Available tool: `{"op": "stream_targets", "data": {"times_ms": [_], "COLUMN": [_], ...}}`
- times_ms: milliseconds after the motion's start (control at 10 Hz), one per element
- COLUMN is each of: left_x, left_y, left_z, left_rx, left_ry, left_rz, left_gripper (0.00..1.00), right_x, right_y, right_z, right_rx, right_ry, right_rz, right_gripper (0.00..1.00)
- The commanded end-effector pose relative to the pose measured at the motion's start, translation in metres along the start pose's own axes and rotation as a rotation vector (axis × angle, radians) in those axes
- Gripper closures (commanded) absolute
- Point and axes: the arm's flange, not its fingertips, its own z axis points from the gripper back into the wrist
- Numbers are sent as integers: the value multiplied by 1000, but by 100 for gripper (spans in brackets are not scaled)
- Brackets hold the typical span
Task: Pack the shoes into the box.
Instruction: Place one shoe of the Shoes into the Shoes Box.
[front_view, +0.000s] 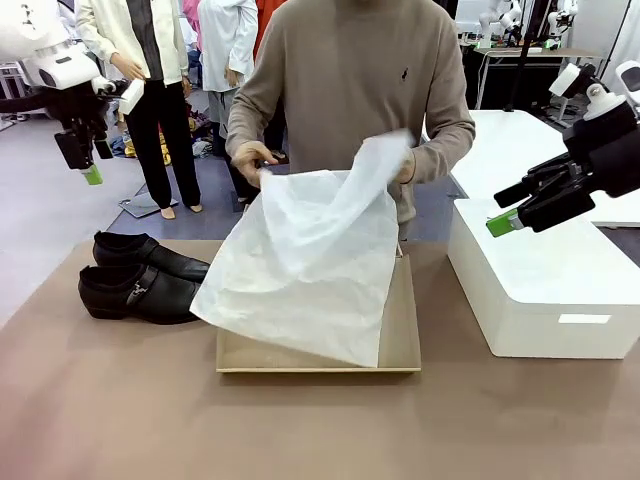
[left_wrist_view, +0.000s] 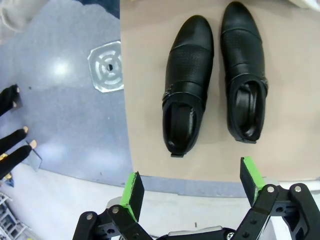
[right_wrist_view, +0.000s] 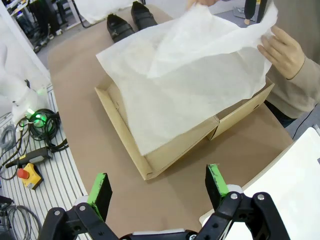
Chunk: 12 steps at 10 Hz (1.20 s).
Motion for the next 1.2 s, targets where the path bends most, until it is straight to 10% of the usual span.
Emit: {"op": "stream_targets", "data": {"times_ms": [0, 1100], "left_x": [-5, -6], "left_y": [10, 12], "left_z": [-7, -37], "left_rx": [4, -47], "left_ry": [23, 16], "left_rz": [-45, -8], "left_gripper": [0, 0], "right_x": [1, 1], "right_y": [-3, -3], "right_z": [-2, -2], "right_rx": [18, 18], "right_ry": [-25, -25], "right_rz": [22, 22], "right_gripper": [0, 0]}}
